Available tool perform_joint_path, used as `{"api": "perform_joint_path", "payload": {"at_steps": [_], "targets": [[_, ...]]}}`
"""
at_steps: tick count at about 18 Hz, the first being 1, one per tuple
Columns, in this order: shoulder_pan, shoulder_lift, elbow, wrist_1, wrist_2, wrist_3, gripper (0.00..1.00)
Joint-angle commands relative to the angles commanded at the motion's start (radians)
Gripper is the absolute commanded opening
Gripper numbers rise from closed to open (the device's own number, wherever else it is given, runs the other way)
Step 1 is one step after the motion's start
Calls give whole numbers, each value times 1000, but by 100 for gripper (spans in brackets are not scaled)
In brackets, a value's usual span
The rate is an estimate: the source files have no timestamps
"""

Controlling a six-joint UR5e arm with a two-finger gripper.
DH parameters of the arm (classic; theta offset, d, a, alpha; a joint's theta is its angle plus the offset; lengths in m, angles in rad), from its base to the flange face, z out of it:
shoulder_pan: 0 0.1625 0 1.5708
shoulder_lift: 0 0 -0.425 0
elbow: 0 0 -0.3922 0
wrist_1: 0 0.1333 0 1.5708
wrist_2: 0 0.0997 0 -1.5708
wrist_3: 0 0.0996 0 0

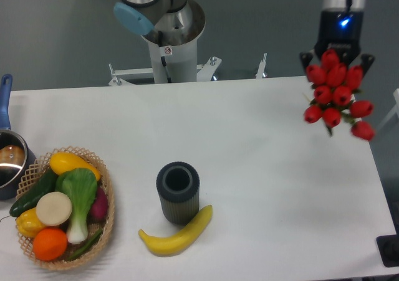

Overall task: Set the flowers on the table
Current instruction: 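Lift the held red tulip bunch up and over the table, then lower the red tulips toward the table beside the black container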

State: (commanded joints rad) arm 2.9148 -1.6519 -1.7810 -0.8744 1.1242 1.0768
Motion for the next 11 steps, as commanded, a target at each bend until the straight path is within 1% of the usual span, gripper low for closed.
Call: {"api": "perform_joint_path", "payload": {"at_steps": [3,6,7,9,10,11], "targets": [[-81,-81,26,5,57,8,42],[-152,-161,63,8,155,14,42],[-170,-187,74,9,179,18,42],[-187,-233,106,8,193,20,42],[-200,-277,133,11,203,17,42],[-213,-307,149,12,230,17,42]]}}
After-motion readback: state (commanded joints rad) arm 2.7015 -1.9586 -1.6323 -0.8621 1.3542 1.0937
